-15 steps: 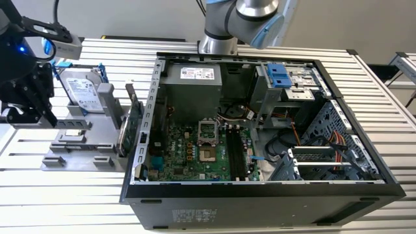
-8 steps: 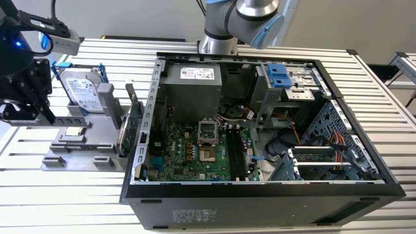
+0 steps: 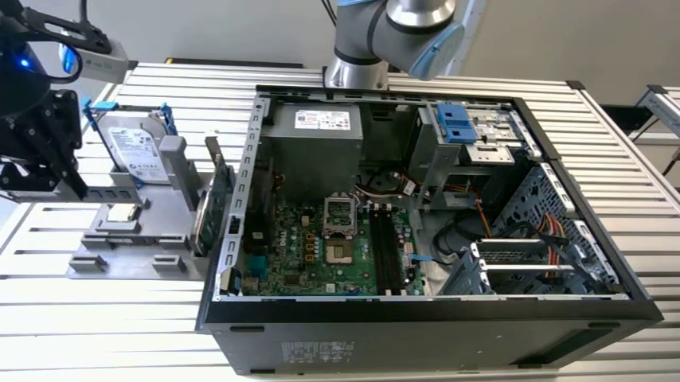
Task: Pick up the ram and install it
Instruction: 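Pick up the ram and move it above insertion slot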
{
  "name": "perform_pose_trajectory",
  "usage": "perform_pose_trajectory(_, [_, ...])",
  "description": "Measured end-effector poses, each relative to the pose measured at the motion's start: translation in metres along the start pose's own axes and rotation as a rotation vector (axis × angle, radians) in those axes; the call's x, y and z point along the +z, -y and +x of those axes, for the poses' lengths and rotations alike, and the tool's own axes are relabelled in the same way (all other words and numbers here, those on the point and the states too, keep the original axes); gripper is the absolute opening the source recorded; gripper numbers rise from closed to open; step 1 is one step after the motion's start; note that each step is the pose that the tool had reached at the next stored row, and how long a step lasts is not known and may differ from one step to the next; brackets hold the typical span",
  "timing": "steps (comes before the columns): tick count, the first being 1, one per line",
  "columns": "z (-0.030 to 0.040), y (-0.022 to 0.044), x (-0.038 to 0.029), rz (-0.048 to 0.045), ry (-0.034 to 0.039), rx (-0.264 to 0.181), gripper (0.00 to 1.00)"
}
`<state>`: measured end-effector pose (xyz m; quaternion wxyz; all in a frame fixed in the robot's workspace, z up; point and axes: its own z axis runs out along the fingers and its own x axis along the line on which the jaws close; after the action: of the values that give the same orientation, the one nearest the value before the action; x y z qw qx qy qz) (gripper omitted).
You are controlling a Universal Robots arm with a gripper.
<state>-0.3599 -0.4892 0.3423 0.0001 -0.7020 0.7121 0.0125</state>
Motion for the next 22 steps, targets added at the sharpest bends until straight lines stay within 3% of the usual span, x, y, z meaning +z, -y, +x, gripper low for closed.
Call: perform_pose_trajectory(22, [-0.0005, -0.0005, -0.0232, 0.0026, 0.0001, 0.0, 0.0])
